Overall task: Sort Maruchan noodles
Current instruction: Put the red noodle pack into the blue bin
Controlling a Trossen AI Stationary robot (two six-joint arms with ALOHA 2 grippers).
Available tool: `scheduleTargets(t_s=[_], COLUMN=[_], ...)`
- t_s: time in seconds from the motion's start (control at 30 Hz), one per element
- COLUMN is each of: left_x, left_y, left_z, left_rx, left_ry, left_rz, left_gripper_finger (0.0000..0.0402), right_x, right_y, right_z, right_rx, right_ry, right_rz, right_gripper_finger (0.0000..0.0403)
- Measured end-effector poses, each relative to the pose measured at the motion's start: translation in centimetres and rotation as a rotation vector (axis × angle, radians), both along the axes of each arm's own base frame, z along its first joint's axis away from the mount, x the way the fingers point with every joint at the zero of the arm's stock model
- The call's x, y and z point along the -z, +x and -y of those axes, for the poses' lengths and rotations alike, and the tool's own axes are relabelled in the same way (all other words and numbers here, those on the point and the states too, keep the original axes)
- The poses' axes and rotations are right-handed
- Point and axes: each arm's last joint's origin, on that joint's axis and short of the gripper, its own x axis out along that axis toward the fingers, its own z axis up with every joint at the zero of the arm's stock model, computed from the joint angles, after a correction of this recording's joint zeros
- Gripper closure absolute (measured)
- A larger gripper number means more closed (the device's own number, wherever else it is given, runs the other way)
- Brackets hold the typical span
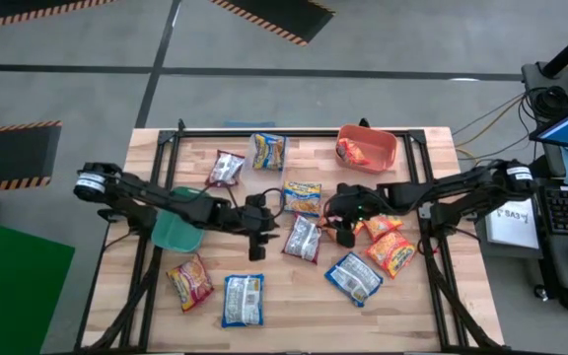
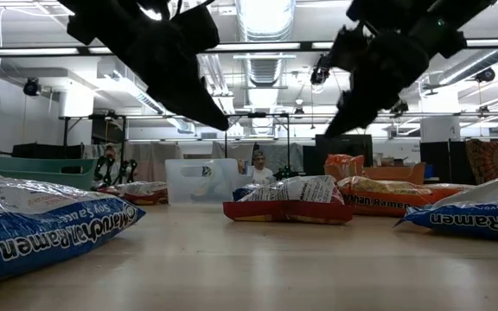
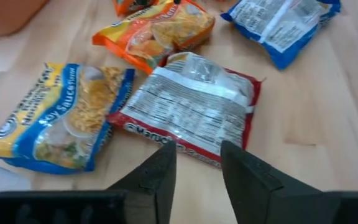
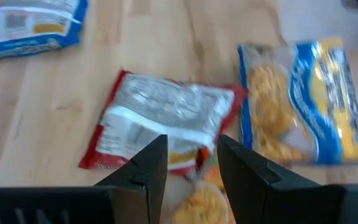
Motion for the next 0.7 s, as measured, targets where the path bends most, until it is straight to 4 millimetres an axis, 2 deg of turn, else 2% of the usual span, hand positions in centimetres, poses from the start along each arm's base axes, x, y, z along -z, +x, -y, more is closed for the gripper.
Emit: scheduleTargets(t_s=[0.13,0.37,0.53,0.7], left_x=[0.0,0.0,0.0,-0.3], left_y=[-0.1,-0.2,-0.5,-1.0], left_z=[0.5,1.6,2.9,5.2], left_rx=[-0.009,-0.029,-0.027,-0.016], left_ry=[-0.029,-0.094,-0.143,-0.13], left_rz=[0.002,0.005,0.009,0.046], left_gripper_finger=[0.0256,0.0211,0.0208,0.0217], right_x=[-0.8,-1.9,-2.4,-2.3], right_y=[0.8,2.3,3.8,5.3], right_z=[-1.1,-3.7,-5.8,-7.8], right_rx=[-0.069,-0.201,-0.237,-0.314], right_ry=[-0.033,-0.126,-0.246,-0.301], right_rz=[0.021,0.025,-0.111,-0.274], right_gripper_finger=[0.0256,0.0186,0.0152,0.0152])
